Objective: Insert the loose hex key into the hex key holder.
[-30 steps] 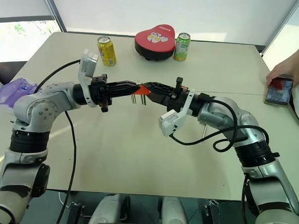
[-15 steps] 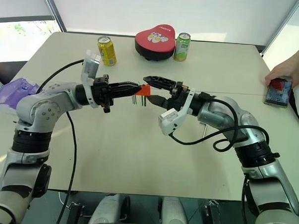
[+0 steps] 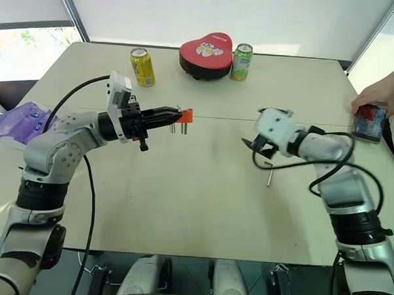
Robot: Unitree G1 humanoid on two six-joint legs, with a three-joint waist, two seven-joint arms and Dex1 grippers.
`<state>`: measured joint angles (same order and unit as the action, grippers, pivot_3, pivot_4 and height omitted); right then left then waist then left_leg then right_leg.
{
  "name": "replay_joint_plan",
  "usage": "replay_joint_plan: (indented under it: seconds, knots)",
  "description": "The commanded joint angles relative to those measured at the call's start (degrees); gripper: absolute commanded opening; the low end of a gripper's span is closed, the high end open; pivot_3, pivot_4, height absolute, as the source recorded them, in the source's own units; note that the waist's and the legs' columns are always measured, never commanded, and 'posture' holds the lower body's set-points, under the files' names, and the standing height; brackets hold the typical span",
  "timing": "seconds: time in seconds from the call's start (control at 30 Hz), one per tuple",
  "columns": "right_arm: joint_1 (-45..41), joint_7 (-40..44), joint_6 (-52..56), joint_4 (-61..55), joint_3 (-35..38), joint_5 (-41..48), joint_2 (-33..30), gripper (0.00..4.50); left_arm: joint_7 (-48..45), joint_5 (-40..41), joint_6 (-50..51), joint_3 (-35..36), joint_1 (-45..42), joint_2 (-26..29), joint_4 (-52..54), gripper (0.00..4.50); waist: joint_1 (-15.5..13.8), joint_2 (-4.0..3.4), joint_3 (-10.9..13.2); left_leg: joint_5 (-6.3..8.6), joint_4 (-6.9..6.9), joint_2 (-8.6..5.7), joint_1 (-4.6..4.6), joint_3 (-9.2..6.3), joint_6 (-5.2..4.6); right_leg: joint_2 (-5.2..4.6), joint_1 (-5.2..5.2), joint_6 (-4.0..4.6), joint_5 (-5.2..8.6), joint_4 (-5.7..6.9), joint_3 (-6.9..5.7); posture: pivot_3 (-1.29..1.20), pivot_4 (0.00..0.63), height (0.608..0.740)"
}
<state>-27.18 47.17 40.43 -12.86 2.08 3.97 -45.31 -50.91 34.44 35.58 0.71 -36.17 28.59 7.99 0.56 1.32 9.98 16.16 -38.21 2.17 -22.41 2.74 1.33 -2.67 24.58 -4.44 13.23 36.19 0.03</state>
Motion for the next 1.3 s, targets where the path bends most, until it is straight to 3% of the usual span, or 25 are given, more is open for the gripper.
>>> replay_joint_plan:
  seconds: [0.03,0.17,0.37,0.73,0.83,1.07,1.2,1.3]
  knots:
    - [-0.6,-2.3,19.1,-6.2,3.8,4.5,-0.1,4.47,0.9,-0.8,-2.0,0.4,0.2,-0.2,2.7,0.00,0.1,0.00,0.0,0.00,0.01,0.00,0.01,-0.01,0.00,0.01,0.00,0.00,0.00,0.00,0.00,0.00,0.150,0.740]
    - [0.6,-6.5,31.4,-8.5,5.9,6.5,1.7,4.47,1.5,-1.3,-2.7,0.4,0.2,-0.4,2.3,0.00,0.1,0.00,0.0,0.00,0.01,-0.02,0.01,0.02,-0.01,0.03,0.01,0.01,0.01,0.00,0.00,0.00,0.150,0.740]
    - [2.7,-14.4,39.5,-8.6,7.4,6.3,6.8,4.47,1.8,-1.5,-2.6,0.5,0.0,-0.5,2.5,0.00,0.0,0.00,0.0,0.00,0.01,-0.08,-0.05,0.05,-0.01,0.00,0.01,-0.01,0.00,-0.05,0.00,0.00,0.150,0.740]
    - [7.8,-20.6,39.3,-8.6,5.3,7.1,10.8,4.47,2.8,-1.3,-1.8,0.6,0.2,-0.1,3.7,0.00,0.1,0.01,0.0,0.01,0.02,-0.09,-0.04,0.03,-0.01,0.02,0.02,-0.03,0.01,-0.04,0.00,0.00,0.150,0.740]
    - [8.0,-21.3,38.3,-7.7,4.9,7.3,11.0,3.65,3.2,-1.4,-1.7,0.7,0.4,0.1,4.1,0.00,0.1,0.01,0.0,0.01,0.02,-0.09,-0.04,0.02,-0.01,0.02,0.01,-0.03,0.01,-0.04,0.00,0.00,0.150,0.740]
    - [7.7,-22.2,38.4,-6.9,4.9,8.4,11.5,0.07,3.7,-1.4,-1.8,0.7,0.7,0.1,4.5,0.00,0.0,0.02,0.0,0.01,0.01,-0.11,-0.04,0.02,-0.02,0.01,-0.01,-0.04,0.01,-0.05,0.00,0.00,0.150,0.740]
    - [7.2,-23.3,38.4,-7.2,6.4,9.3,13.4,0.02,3.9,-1.5,-2.1,0.5,0.7,-0.1,4.4,0.00,0.1,0.04,0.0,0.01,0.01,-0.11,-0.04,0.01,-0.02,0.01,-0.01,-0.04,0.01,-0.05,0.00,0.00,0.150,0.740]
    - [4.6,-25.8,25.4,-8.0,10.9,9.6,19.0,0.02,4.2,-1.5,-2.2,0.2,0.4,-0.8,4.3,0.00,0.3,0.03,0.0,0.01,0.02,-0.10,-0.04,0.00,-0.02,0.02,-0.01,-0.04,0.01,-0.05,0.00,0.00,0.150,0.740]
